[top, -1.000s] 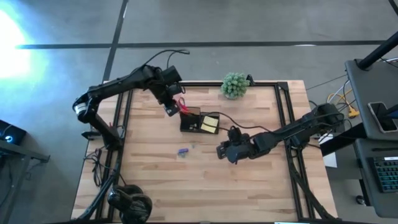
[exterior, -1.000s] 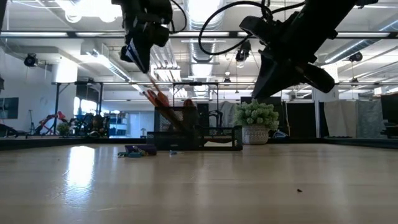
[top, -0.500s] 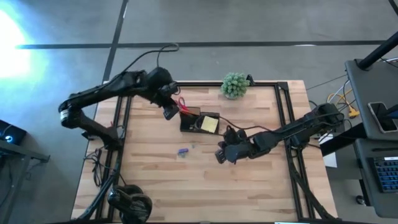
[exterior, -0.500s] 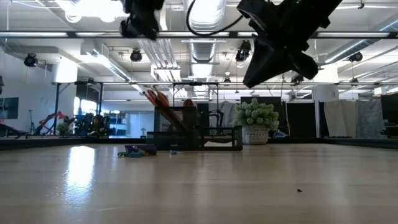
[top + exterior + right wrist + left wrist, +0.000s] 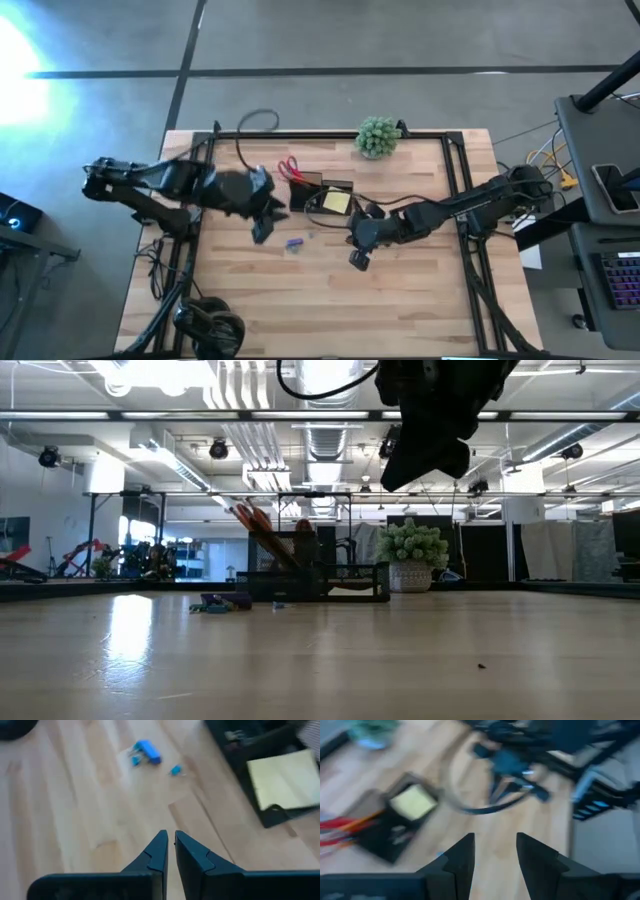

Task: Pick and place office supplies into organizer
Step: Put the right blue binder clip into the desk organizer

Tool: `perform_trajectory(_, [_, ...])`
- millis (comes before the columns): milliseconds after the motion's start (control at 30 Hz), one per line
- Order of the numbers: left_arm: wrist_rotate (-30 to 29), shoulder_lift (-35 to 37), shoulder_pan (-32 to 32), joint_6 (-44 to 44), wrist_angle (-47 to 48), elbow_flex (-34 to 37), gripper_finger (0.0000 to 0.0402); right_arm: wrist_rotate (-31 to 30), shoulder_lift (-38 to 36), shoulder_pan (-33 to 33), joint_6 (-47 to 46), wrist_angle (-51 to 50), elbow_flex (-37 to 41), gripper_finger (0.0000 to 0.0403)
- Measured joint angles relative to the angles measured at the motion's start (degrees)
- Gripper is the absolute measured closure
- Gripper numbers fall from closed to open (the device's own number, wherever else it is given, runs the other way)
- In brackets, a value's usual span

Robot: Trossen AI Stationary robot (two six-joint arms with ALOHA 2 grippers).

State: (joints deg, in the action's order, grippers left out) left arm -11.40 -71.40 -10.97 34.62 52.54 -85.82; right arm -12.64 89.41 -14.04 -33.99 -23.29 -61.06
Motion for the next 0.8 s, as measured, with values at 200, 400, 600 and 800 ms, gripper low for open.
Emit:
perform_trajectory(200, [-0.49, -1.57, -8.9, 1.06, -9.85, 4.28, 0.0272, 2.14, 0.0, 0.85, 8.1, -4.16, -1.61, 0.0374])
perform_trajectory(400, [-2.04, -2.75, -14.18, 1.15, -16.86, 8.14, 0.0272, 14.46, 0.21, -0.13, 20.15, -7.22, -1.96, 0.0374])
perform_trajectory(600, [-5.05, -2.29, -15.27, 0.86, -20.62, 11.79, 0.0272, 14.68, 3.39, -0.22, 31.36, -9.07, -1.51, 0.0357])
perform_trajectory(800, [-10.13, -0.85, -15.37, 1.07, -19.93, 15.35, 0.0272, 14.57, 11.64, 0.23, 43.94, -7.81, -5.76, 0.0308])
